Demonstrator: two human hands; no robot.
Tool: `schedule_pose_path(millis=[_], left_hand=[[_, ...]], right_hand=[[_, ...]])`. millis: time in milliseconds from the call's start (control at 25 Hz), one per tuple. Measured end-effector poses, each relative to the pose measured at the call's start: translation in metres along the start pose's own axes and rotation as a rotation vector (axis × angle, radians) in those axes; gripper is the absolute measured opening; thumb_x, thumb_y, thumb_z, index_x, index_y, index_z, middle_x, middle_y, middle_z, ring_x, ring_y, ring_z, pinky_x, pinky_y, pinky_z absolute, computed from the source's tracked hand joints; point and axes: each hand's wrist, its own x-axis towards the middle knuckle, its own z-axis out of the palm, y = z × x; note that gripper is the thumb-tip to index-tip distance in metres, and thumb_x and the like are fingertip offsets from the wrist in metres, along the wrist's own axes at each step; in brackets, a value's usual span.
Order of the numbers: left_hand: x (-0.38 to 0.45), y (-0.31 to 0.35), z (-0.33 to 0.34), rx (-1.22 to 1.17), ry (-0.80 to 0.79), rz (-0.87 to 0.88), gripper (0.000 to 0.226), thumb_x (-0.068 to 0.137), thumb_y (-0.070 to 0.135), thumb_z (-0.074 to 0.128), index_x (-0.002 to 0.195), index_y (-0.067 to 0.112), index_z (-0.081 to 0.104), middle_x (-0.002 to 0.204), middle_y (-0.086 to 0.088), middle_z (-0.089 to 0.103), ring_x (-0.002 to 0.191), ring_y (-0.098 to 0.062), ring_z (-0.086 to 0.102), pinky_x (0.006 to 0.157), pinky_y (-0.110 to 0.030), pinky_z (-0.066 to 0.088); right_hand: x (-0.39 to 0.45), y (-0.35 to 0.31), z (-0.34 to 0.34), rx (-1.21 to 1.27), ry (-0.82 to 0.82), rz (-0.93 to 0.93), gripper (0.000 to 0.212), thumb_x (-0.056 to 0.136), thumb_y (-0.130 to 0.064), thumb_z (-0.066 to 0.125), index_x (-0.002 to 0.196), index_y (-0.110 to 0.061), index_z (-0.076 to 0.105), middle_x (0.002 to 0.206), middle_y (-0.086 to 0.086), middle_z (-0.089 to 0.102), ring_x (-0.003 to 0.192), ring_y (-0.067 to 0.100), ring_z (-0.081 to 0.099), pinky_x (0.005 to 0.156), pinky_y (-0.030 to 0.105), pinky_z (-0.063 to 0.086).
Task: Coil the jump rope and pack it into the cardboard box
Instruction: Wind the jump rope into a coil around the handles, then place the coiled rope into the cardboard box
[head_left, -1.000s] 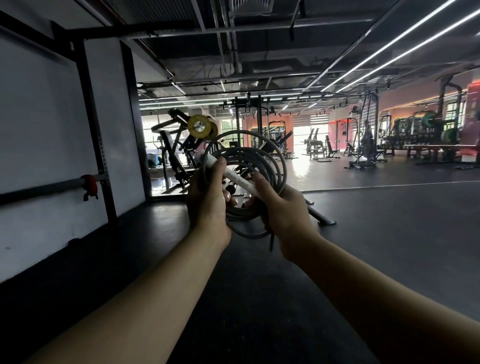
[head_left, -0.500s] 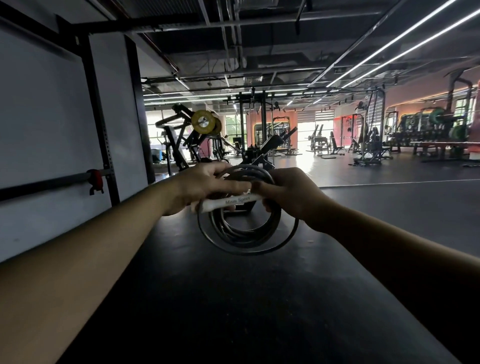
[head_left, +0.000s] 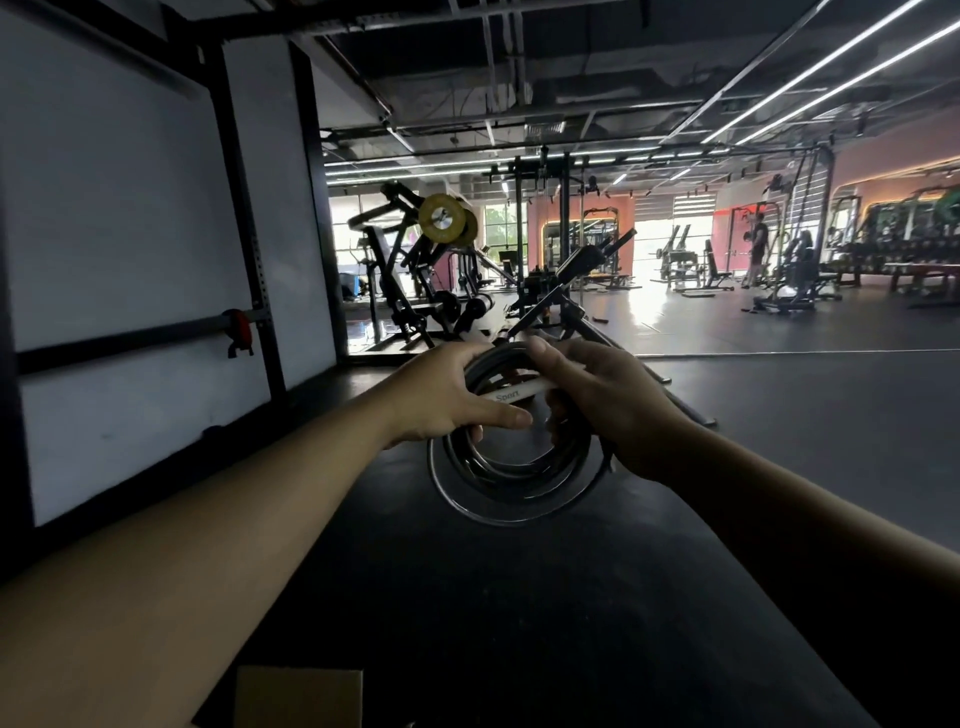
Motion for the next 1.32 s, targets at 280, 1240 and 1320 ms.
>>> schedule_pose_path(millis=[280,1240,1320], left_hand=[[-0.033,-0.023,-0.02,0.17,0.079,-0.036,0.051,0.081,0.043,0.08,0.127,0.034,0.059,0.102,0.026,0.065,0.092,-0.002,0.065,0.073,-0.006,0.047],[-0.295,-0.305,0.001,-0.007,0.278,-0.622,0.039,0.086,0.019,0.079,0.122,0.013,0.063,0.099,0.006,0.066,0.092,-0.012,0.066,0.066,-0.014,0.052],[-0.304,-0.338,0.017,-0.051,0.287,-0.671,0.042,0.087,0.015,0.078,0.126,0.014,0.062,0.096,0.01,0.063,0.086,-0.006,0.062,0.055,-0.005,0.046]], right_hand=[[-0.004,0.02,0.051,0.114,-0.005,-0.052,0.043,0.102,-0.035,0.057,0.108,0.007,0.064,0.068,0.01,0.055,0.053,0.016,0.051,0.046,0.025,0.046],[-0.096,0.229,0.366,0.115,-0.263,0.392,0.027,0.094,-0.037,0.07,0.101,-0.013,0.078,0.062,-0.008,0.068,0.05,0.003,0.06,0.048,0.019,0.047],[-0.099,0.263,0.384,0.1,-0.272,0.445,0.026,0.093,-0.037,0.072,0.1,-0.013,0.079,0.06,-0.009,0.067,0.05,0.003,0.058,0.048,0.02,0.046]])
